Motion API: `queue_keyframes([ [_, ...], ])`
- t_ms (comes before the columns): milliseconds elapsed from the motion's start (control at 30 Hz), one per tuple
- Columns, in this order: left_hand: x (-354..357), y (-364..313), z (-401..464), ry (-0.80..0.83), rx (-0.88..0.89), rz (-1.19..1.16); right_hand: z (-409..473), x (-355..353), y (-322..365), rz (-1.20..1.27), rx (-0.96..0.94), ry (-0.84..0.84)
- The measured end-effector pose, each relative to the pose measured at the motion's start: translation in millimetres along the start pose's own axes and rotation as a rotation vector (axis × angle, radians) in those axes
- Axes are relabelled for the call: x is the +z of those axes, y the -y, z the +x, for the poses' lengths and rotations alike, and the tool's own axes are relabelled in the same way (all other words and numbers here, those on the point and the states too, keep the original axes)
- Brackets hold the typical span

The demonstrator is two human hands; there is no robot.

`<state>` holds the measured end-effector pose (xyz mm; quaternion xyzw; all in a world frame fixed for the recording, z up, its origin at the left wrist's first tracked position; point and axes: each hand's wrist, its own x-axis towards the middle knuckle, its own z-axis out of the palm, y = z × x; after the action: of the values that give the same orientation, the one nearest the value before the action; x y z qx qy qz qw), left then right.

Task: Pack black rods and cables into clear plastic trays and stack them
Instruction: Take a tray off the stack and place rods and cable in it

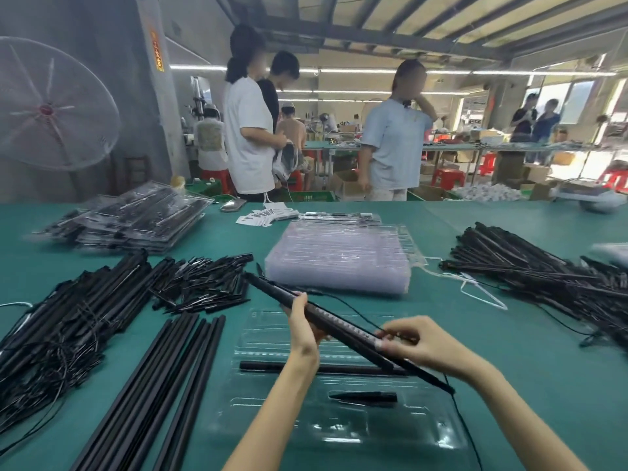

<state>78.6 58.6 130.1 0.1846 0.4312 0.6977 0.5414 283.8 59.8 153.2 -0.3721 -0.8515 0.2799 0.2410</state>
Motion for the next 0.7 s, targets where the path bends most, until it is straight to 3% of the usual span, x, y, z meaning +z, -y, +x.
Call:
queue_keyframes([
  [167,-33.3,9.6,-3.4,0.056,-0.002,0.095,-15.1,9.7,-23.5,-0.430,0.079,0.001],
  [367,-68.9,15.7,-14.0,0.141,-0.122,0.061,-29.0,33.7,-37.9,-0.437,-0.001,0.022],
  [500,-91.2,10.5,-22.4,0.190,-0.185,0.157,-30.8,49.4,-43.3,-0.499,-0.031,-0.046],
  [700,-125.5,-10.5,-16.6,-0.098,0.002,0.446,-38.4,57.7,-47.1,-0.535,-0.071,-0.113],
])
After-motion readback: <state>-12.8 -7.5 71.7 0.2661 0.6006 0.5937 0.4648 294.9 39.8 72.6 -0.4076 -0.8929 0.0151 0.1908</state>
